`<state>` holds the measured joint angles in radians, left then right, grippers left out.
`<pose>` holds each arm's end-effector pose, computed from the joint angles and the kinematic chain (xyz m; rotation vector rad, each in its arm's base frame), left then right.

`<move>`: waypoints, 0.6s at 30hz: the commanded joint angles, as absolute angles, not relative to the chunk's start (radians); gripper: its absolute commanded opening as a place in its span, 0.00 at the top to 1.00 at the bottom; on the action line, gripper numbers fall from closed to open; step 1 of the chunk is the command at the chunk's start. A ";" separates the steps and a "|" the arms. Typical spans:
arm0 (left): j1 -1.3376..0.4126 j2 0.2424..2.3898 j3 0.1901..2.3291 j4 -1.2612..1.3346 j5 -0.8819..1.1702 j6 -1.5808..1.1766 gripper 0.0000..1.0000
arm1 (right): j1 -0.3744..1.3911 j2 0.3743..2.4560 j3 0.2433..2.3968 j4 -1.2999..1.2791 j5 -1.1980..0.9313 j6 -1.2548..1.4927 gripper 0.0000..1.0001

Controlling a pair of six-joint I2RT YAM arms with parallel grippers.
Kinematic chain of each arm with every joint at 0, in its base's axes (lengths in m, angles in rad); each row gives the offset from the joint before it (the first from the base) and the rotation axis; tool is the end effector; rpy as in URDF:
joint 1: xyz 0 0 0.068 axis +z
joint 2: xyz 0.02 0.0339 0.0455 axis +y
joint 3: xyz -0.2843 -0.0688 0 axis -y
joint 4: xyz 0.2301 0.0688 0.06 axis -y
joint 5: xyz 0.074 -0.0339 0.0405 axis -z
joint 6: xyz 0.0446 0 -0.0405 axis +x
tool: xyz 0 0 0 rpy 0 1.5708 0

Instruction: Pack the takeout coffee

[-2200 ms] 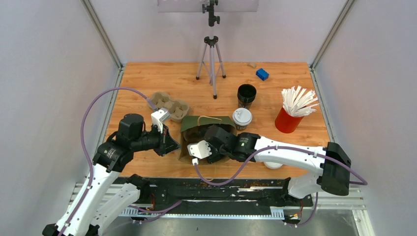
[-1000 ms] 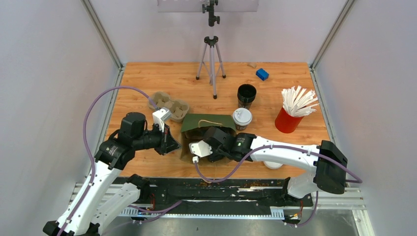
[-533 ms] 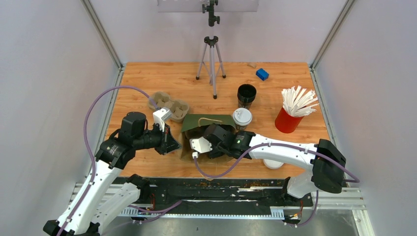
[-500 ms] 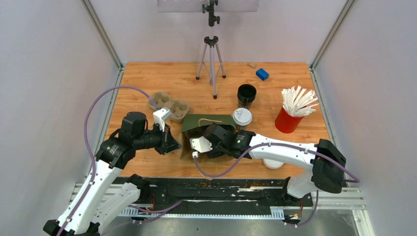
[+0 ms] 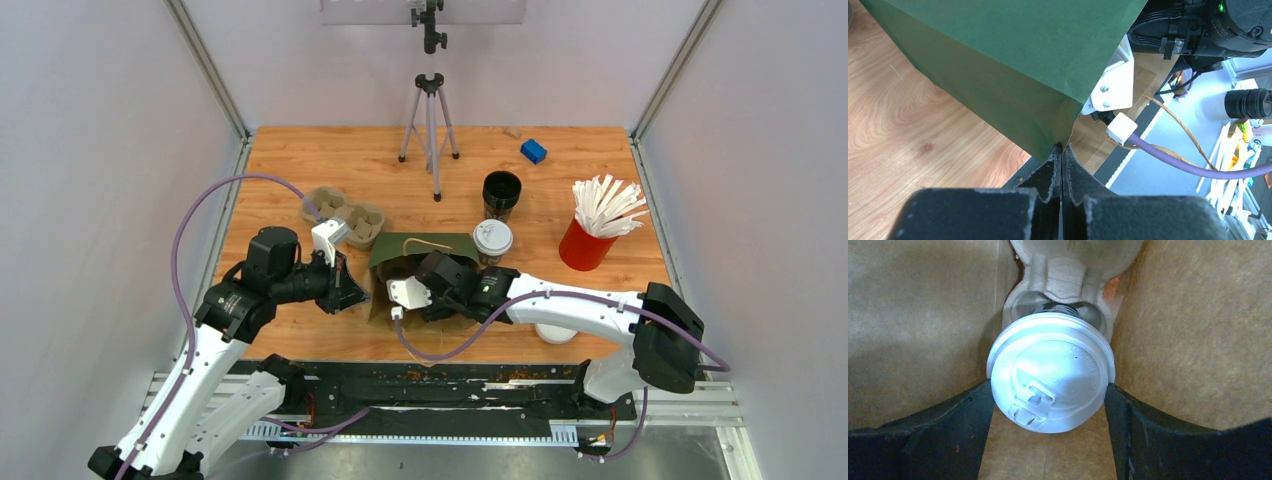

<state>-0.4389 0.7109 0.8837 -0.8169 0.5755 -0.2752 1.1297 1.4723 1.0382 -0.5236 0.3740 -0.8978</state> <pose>0.0893 -0.0687 0.3308 0.5184 2.2276 -1.0225 0.1396 0.2576 0.2596 -2.0169 1.4303 -0.3735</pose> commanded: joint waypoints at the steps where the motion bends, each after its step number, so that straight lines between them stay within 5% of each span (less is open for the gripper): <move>1: -0.443 0.710 0.915 -0.777 0.595 -0.281 1.00 | 1.116 1.495 1.010 -0.492 0.348 -0.853 0.29; 18: -0.443 0.718 0.907 -0.783 0.613 -0.292 1.00 | 1.081 1.489 0.958 -0.442 0.333 -0.811 0.29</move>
